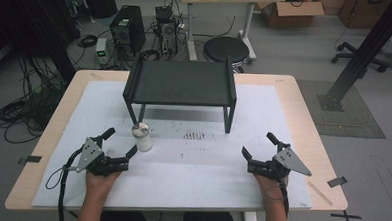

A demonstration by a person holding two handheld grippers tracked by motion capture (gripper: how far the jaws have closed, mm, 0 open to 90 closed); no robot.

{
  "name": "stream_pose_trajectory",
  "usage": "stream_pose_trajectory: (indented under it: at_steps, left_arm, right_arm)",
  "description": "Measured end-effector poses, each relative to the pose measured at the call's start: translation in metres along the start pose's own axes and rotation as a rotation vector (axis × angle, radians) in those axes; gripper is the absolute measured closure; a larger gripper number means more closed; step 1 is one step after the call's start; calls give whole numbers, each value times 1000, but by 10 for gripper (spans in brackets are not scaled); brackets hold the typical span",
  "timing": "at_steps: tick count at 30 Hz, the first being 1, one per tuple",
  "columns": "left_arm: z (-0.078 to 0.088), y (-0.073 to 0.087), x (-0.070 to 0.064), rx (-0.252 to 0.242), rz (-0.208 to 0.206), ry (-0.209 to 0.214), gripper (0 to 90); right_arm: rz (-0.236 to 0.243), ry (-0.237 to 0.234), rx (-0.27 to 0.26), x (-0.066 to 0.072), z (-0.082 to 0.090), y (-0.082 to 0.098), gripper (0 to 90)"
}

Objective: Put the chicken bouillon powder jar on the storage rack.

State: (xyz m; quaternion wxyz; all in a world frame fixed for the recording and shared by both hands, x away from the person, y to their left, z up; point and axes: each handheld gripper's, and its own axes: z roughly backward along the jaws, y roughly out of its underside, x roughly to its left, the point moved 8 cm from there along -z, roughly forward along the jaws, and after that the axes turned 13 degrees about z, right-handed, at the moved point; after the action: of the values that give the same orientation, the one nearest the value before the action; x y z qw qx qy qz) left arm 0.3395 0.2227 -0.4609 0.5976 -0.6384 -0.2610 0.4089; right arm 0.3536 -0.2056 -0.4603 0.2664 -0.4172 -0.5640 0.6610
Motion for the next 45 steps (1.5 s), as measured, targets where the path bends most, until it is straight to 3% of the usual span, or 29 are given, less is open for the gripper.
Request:
stream_pose_trajectory:
  at_steps: [12,28,38,45]
  left_arm:
    - [0,0,-1,1,-12,-2,7]
    - [0,-1,2,-4,19,0,3]
    - [4,-3,1,4,11,17,5]
    - [5,-5,-6,38,12,57,2]
  right_arm:
    - [3,-3,-3,0,0,0,0]
    - [11,-5,-14,1,1,-1,0]
    - [14,-5,-14,1,1,-1,0]
    - [9,-9,-15,1,1,-1,0]
